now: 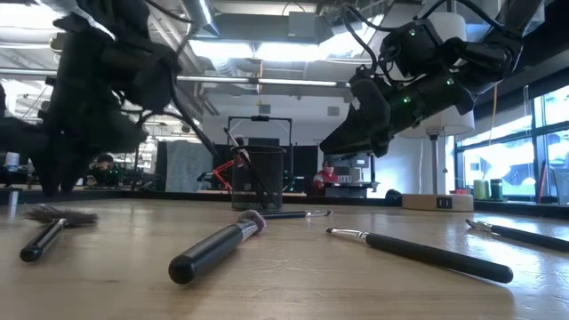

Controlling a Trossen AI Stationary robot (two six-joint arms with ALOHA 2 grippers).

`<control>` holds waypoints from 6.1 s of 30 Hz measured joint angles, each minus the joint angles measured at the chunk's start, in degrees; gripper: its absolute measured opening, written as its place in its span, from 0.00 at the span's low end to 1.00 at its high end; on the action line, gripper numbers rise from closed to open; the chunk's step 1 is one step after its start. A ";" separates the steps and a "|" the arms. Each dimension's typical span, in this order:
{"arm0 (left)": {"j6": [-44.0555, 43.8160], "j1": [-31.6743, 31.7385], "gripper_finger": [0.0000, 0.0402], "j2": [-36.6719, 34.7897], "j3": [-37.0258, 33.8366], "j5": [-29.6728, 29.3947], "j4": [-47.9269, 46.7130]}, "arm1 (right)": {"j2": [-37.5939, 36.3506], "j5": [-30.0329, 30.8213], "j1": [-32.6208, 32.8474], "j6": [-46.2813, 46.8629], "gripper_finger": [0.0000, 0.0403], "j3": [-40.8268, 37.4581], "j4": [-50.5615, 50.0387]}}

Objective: Put items in baskets/containers
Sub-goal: Put the black eyeshadow brush into the black pen holder

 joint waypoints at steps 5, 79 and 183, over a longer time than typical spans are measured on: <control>-6.68 1.28 0.25 4.05 3.46 7.14 0.17 | 0.00 0.04 0.00 0.00 0.27 0.00 0.19; -13.92 -5.97 0.02 5.74 2.46 3.98 -3.64 | 0.00 -2.86 0.09 -0.03 0.27 0.01 0.44; -27.79 -7.60 0.28 -7.69 3.85 -32.35 16.78 | 17.67 -13.41 -1.03 -36.13 0.06 24.25 -41.54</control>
